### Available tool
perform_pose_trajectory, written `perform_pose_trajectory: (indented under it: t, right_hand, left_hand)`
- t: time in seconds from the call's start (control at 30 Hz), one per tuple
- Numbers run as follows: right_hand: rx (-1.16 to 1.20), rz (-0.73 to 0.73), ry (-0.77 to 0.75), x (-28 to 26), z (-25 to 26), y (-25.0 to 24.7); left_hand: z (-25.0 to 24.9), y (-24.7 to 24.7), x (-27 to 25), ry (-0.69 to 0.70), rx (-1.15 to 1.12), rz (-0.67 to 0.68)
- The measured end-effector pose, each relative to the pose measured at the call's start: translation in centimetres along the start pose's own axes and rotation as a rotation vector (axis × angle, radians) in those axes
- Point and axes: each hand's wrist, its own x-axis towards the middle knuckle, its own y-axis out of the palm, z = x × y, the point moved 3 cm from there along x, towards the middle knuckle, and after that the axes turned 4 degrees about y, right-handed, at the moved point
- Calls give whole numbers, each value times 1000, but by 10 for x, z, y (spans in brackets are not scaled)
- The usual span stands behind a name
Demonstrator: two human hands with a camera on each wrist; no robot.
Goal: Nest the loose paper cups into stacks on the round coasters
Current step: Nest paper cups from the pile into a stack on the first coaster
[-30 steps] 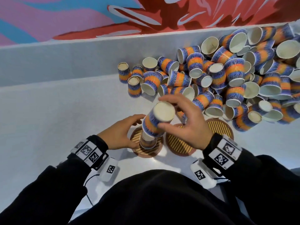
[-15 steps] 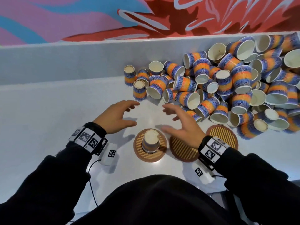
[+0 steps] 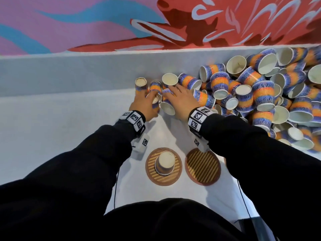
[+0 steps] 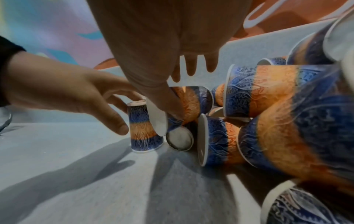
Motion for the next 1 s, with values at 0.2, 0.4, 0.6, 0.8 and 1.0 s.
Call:
perform_pose_trajectory:
  t: [0.2, 0.4, 0.6, 0.8, 1.0]
  right_hand:
    - [210, -112, -42, -25, 2, -14]
    - [905, 11, 197, -92, 0, 3]
    - [905, 78, 221, -127, -5, 26]
    - [951, -79, 195, -144, 3, -11]
    - [1016, -182, 202, -163, 12, -51]
  left_hand:
    - [21, 8, -27, -13, 40, 61]
    - [38, -14, -79, -66, -76, 94]
    - [3, -84, -118, -6, -339, -218]
    - [-64, -121, -142, 267, -851, -333]
    - [-86, -80, -149, 329, -799, -81]
